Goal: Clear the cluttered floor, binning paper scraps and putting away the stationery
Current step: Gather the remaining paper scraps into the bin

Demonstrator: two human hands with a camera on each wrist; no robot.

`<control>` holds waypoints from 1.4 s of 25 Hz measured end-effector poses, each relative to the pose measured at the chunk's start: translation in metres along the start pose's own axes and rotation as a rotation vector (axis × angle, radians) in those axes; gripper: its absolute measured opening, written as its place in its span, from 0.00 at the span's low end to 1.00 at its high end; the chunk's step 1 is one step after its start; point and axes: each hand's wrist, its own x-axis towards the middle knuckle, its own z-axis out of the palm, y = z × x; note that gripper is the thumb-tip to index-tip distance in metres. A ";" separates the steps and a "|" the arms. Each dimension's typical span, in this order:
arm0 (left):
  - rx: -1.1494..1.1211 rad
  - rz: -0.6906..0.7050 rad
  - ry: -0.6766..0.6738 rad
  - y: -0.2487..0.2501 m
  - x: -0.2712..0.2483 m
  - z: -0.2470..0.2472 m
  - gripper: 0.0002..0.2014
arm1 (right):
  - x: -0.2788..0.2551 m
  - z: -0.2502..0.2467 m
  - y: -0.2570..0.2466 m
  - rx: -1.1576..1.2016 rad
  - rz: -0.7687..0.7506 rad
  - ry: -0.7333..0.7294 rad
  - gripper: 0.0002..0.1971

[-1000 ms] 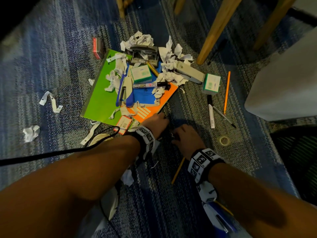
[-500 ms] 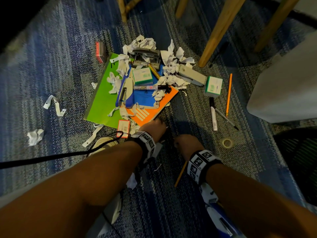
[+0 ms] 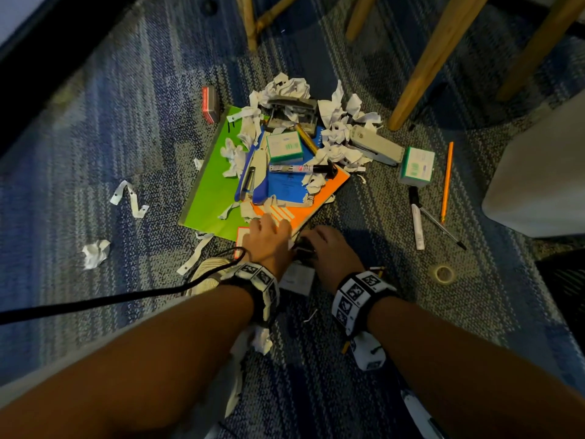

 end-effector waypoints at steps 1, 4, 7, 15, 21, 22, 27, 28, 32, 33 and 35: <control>-0.056 -0.117 -0.046 -0.002 -0.001 0.005 0.21 | 0.007 0.001 -0.001 -0.012 -0.035 -0.015 0.28; -0.097 -0.201 -0.179 -0.003 0.004 0.028 0.21 | 0.018 -0.002 0.001 -0.038 -0.109 -0.045 0.27; -0.203 -0.276 -0.185 0.008 0.013 0.028 0.14 | 0.018 -0.004 0.005 -0.062 -0.154 -0.044 0.25; -0.354 -0.079 -0.285 0.017 0.004 0.011 0.25 | 0.004 0.007 0.020 -0.126 -0.217 -0.062 0.15; -0.094 0.132 -0.566 0.061 0.011 -0.058 0.31 | -0.012 -0.054 0.032 -0.196 0.091 -0.328 0.12; -0.105 0.160 -0.584 0.072 0.016 -0.072 0.28 | -0.019 -0.068 0.037 -0.165 0.096 -0.313 0.12; -0.258 0.296 -0.456 0.133 0.057 -0.145 0.18 | -0.072 -0.174 0.057 0.054 0.224 -0.023 0.05; -0.349 0.305 -0.439 0.147 0.068 -0.162 0.19 | -0.083 -0.201 0.061 0.080 0.261 0.084 0.04; -0.704 0.280 -0.167 0.209 0.104 -0.231 0.14 | -0.131 -0.311 0.063 0.391 0.332 0.635 0.02; -0.821 0.275 -0.112 0.227 0.110 -0.249 0.12 | -0.145 -0.337 0.064 0.506 0.301 0.790 0.01; -1.040 0.296 -0.042 0.263 0.115 -0.284 0.08 | -0.167 -0.379 0.072 0.672 0.222 1.060 0.03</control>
